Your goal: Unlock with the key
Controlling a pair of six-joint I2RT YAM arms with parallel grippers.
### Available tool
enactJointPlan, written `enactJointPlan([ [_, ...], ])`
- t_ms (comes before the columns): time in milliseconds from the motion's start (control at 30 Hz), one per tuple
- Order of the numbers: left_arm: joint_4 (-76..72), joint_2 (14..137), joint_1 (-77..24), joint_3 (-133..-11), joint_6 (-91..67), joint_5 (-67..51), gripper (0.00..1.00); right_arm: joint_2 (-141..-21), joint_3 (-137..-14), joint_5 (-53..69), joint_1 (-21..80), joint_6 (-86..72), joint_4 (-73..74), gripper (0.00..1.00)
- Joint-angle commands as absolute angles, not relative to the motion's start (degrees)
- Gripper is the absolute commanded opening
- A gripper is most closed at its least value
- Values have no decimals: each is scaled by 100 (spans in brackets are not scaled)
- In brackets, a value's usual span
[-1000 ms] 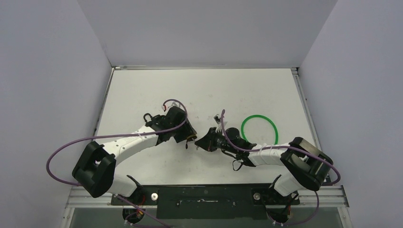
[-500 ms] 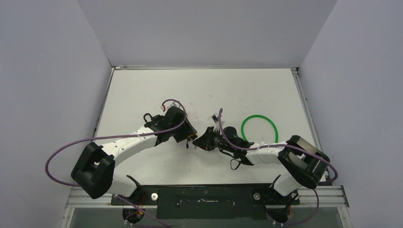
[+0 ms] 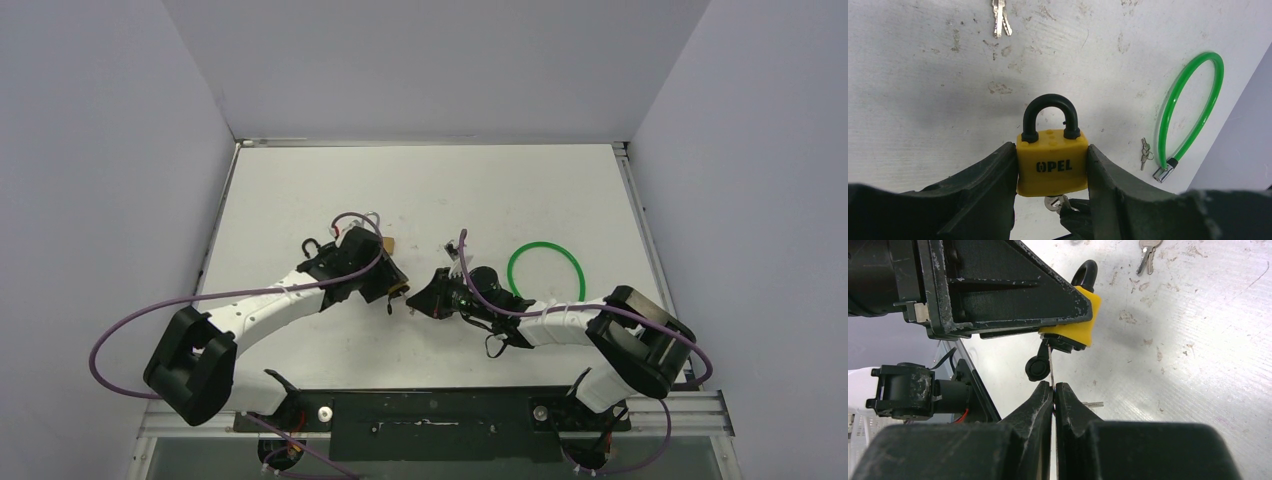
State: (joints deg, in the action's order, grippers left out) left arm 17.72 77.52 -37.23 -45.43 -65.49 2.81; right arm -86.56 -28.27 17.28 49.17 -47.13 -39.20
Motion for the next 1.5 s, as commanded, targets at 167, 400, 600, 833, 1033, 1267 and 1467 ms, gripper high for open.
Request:
enactJointPlan([
  [167, 1284, 7417, -3656, -4515, -6727, 121, 0, -8622, -2937, 1646, 4899, -4537, -3885, 0],
  [400, 1235, 7420, -3639, -4478, -6767, 75, 0, -8665, -2912, 1781, 4910, -4452, -4021, 0],
  [600, 1234, 7417, -3613, -4462, -6785, 97, 0, -8593, -2714, 1919, 4921, -4405, -4262, 0],
  [833, 1238, 7394, -3595, -4439, -6802, 79, 0, -8669, -2698, 2010, 4930, -4428, -4397, 0],
  [1033, 1213, 7374, -3586, -4425, -6806, 62, 0, -8684, -2694, 2023, 4924, -4457, -4456, 0],
  [1267, 1171, 7389, -3586, -4385, -6812, 0, 0, -8802, -2848, 1916, 4931, -4642, -4481, 0],
  [1467, 1177, 7358, -3586, -4381, -6803, 0, 0, -8977, -2930, 1895, 4931, -4789, -4639, 0],
])
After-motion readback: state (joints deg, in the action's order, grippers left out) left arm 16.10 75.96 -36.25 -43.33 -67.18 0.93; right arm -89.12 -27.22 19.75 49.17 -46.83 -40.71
